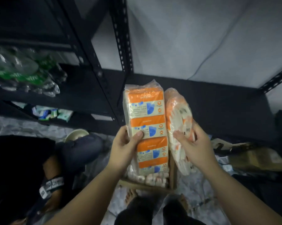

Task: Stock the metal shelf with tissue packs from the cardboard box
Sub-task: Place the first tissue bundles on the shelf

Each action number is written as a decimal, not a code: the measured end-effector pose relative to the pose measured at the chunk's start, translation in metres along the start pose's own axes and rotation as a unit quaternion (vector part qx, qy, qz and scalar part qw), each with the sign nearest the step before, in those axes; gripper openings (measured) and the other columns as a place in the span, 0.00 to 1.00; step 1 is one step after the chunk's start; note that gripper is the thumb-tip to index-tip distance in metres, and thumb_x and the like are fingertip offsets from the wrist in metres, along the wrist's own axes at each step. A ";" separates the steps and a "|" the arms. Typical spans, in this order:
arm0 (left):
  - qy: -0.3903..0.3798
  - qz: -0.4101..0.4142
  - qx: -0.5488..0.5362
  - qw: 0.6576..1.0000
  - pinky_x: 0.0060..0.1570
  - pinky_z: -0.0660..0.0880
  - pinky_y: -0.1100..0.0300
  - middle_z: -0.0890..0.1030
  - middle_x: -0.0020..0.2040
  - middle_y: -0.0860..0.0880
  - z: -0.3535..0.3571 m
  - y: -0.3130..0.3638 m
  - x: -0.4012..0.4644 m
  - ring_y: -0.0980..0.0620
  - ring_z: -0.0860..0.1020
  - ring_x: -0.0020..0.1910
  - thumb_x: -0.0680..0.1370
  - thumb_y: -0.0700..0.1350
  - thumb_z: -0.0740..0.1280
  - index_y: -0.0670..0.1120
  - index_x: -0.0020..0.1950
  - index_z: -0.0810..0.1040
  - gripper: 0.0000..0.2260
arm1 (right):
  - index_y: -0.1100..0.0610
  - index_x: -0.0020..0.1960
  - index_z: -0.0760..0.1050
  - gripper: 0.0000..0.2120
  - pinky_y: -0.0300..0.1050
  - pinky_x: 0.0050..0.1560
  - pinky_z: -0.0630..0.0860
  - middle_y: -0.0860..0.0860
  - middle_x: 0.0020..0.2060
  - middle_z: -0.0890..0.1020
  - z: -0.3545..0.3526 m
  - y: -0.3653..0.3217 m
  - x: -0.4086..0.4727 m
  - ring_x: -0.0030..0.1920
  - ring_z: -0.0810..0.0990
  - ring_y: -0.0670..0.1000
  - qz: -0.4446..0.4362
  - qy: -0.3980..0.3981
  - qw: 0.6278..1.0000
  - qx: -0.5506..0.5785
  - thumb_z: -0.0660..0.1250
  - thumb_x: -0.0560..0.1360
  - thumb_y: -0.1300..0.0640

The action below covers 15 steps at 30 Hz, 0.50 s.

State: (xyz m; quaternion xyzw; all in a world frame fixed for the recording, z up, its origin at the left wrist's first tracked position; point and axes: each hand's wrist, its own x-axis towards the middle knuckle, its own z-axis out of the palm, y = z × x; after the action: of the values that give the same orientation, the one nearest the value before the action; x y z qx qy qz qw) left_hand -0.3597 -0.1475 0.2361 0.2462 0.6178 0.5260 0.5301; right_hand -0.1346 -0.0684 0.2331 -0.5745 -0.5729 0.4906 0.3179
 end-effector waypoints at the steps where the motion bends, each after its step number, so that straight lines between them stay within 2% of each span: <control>1: -0.010 0.017 -0.005 1.000 0.57 0.80 0.34 0.85 0.60 0.41 0.007 0.017 -0.006 0.37 0.85 0.57 0.78 0.47 0.72 0.40 0.65 0.74 0.19 | 0.43 0.71 0.75 0.26 0.53 0.63 0.80 0.40 0.60 0.84 -0.010 -0.018 -0.005 0.59 0.82 0.41 -0.013 0.013 1.000 0.011 0.75 0.74 0.45; 3: -0.023 0.058 -0.002 0.998 0.55 0.82 0.37 0.85 0.60 0.41 0.022 0.048 -0.016 0.38 0.85 0.57 0.78 0.46 0.71 0.39 0.65 0.74 0.19 | 0.45 0.70 0.76 0.26 0.50 0.60 0.81 0.40 0.57 0.85 -0.029 -0.053 -0.016 0.56 0.83 0.39 -0.041 0.042 0.998 0.028 0.76 0.73 0.46; 6: -0.034 0.124 0.009 0.992 0.51 0.84 0.44 0.86 0.58 0.42 0.042 0.096 -0.033 0.41 0.86 0.55 0.79 0.46 0.70 0.41 0.63 0.75 0.16 | 0.44 0.68 0.77 0.29 0.44 0.53 0.82 0.37 0.54 0.85 -0.056 -0.103 -0.032 0.54 0.84 0.39 -0.088 0.083 0.991 0.057 0.75 0.69 0.41; 8: -0.051 0.170 0.015 0.984 0.51 0.84 0.42 0.86 0.58 0.43 0.054 0.130 -0.042 0.41 0.86 0.55 0.80 0.47 0.71 0.43 0.64 0.75 0.15 | 0.45 0.66 0.77 0.28 0.43 0.50 0.82 0.37 0.53 0.85 -0.074 -0.135 -0.040 0.53 0.85 0.40 -0.129 0.102 0.984 0.073 0.74 0.67 0.39; 10: -0.068 0.212 0.013 0.975 0.51 0.83 0.41 0.86 0.59 0.44 0.067 0.162 -0.049 0.41 0.86 0.56 0.79 0.48 0.71 0.43 0.64 0.75 0.16 | 0.47 0.64 0.78 0.27 0.41 0.49 0.83 0.39 0.53 0.86 -0.090 -0.166 -0.046 0.52 0.86 0.41 -0.173 0.126 0.972 0.097 0.74 0.67 0.41; 13: -0.095 0.272 0.002 0.958 0.47 0.85 0.47 0.87 0.57 0.46 0.090 0.214 -0.062 0.43 0.87 0.53 0.76 0.49 0.70 0.44 0.63 0.75 0.18 | 0.48 0.62 0.78 0.22 0.35 0.45 0.81 0.39 0.51 0.87 -0.114 -0.212 -0.056 0.51 0.86 0.41 -0.235 0.154 0.952 0.123 0.73 0.69 0.46; 15: -0.107 0.303 -0.009 0.947 0.45 0.85 0.50 0.87 0.56 0.47 0.104 0.245 -0.070 0.45 0.87 0.52 0.75 0.50 0.70 0.46 0.63 0.75 0.18 | 0.48 0.63 0.79 0.22 0.38 0.48 0.83 0.39 0.51 0.87 -0.128 -0.238 -0.059 0.52 0.86 0.41 -0.267 0.181 0.938 0.126 0.73 0.70 0.45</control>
State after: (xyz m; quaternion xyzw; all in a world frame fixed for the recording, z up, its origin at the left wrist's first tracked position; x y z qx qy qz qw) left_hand -0.3042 -0.0880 0.4991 0.4716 0.4496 0.6376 0.4109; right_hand -0.0904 -0.0673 0.5060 -0.4349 -0.5715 0.3432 0.6054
